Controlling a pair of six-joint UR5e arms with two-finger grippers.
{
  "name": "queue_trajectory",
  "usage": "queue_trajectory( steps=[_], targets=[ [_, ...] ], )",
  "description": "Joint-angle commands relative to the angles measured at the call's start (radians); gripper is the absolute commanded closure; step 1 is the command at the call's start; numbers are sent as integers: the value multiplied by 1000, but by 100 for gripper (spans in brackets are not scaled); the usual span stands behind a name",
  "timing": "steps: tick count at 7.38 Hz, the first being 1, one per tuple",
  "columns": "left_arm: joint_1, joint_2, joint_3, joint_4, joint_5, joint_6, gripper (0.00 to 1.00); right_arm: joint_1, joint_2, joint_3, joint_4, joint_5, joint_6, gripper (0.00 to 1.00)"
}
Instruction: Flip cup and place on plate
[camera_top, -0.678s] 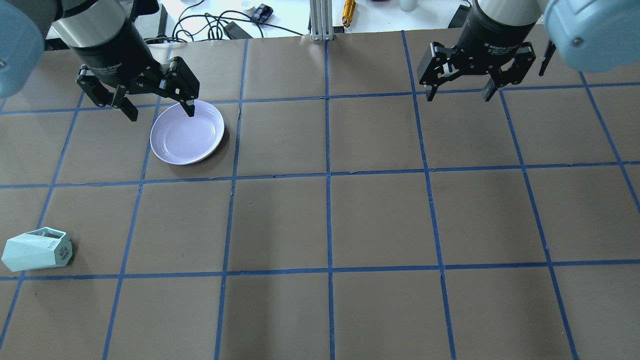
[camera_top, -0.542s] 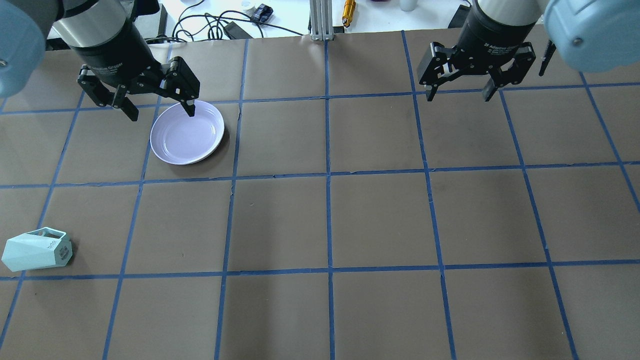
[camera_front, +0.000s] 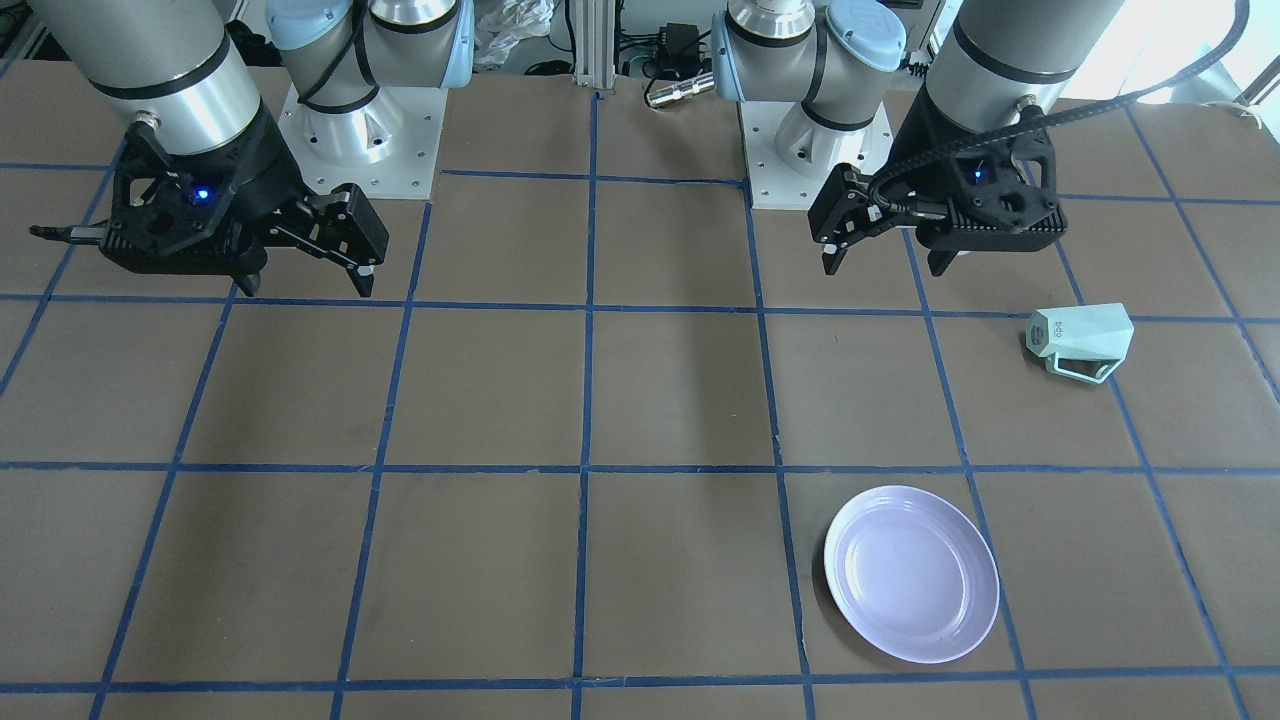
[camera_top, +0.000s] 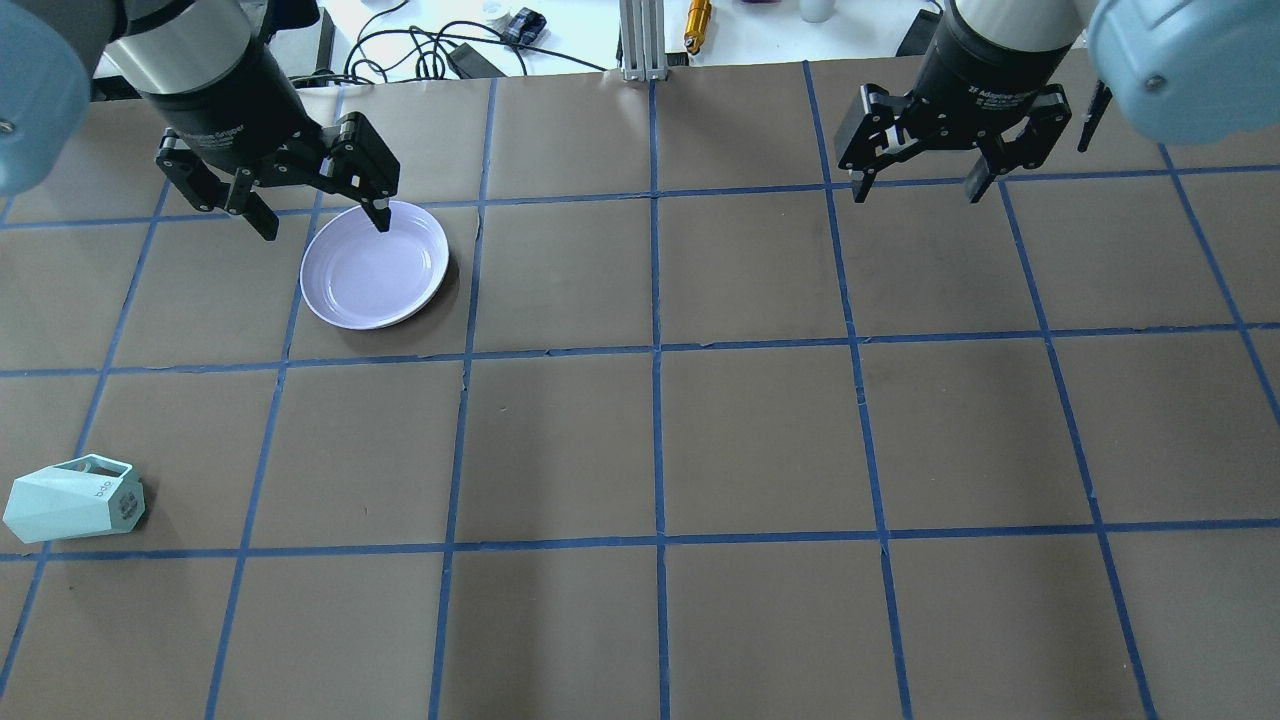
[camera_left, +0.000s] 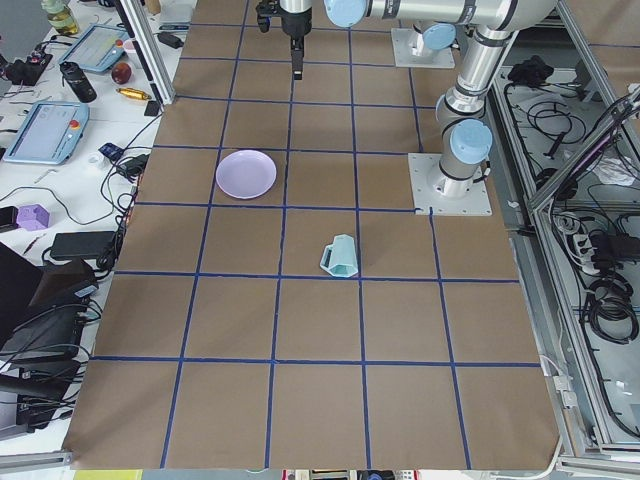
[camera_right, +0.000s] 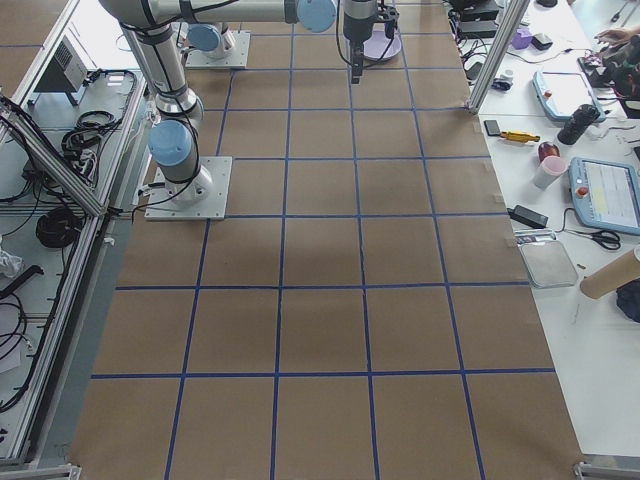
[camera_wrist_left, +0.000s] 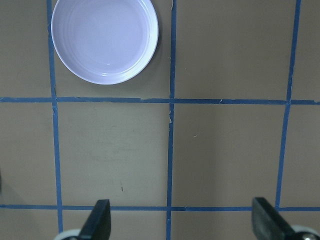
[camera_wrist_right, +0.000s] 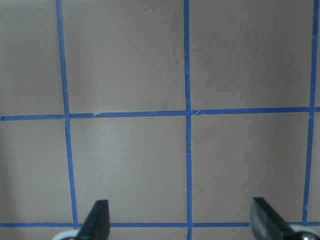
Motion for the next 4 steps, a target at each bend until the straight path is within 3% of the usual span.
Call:
queue_trajectory(
  steps=[1, 4],
  targets=[
    [-1, -3, -2, 7, -1, -10, 0, 0, 0, 0, 0, 0, 0, 0],
    [-2, -8, -2, 9, 12, -17, 0, 0, 0, 0, 0, 0, 0, 0]
  ],
)
